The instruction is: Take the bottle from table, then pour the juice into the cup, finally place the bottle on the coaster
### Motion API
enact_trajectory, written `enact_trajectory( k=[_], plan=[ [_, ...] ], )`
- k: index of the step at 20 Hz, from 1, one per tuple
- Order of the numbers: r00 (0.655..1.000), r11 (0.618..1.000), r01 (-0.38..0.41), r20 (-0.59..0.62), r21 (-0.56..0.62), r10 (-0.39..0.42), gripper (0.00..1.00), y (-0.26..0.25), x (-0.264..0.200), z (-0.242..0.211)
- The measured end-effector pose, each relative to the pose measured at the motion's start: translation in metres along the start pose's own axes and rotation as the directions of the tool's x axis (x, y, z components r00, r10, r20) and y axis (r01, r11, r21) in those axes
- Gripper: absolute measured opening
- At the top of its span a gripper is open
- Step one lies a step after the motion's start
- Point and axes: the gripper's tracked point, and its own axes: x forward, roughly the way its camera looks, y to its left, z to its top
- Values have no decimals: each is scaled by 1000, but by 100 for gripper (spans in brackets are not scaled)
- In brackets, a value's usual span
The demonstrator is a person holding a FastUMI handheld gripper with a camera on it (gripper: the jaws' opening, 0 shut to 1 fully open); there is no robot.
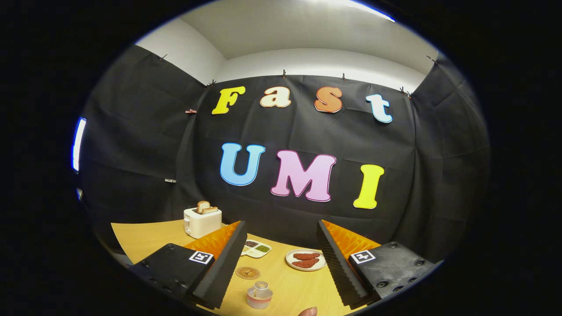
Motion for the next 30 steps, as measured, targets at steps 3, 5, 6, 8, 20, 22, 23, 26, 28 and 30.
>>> enact_trajectory(
  k=[3, 5, 6, 8, 20, 22, 23, 26, 28, 30],
  plan=[
    [1000, 1000, 3, 10, 11, -3, 97, 0, 1, -8],
    [1000, 1000, -3, 14, 15, 3, 97, 4, 2, -19],
    [1000, 1000, -7, 12, 15, 7, 97, 6, 3, -27],
    [1000, 1000, -16, -6, 17, 16, 97, 10, 4, -46],
    [988, 997, -62, -138, 49, 68, 97, 42, 5, -200],
    [985, 997, -53, -162, 62, 63, 97, 45, 5, -225],
    [983, 997, -47, -177, 68, 59, 97, 46, 6, -238],
    [977, 997, -28, -209, 68, 42, 97, 47, 7, -268],
    [975, 997, -19, -219, 76, 35, 97, 46, 9, -282],
    [974, 995, -15, -223, 98, 37, 97, 48, 11, -289]
  ],
)
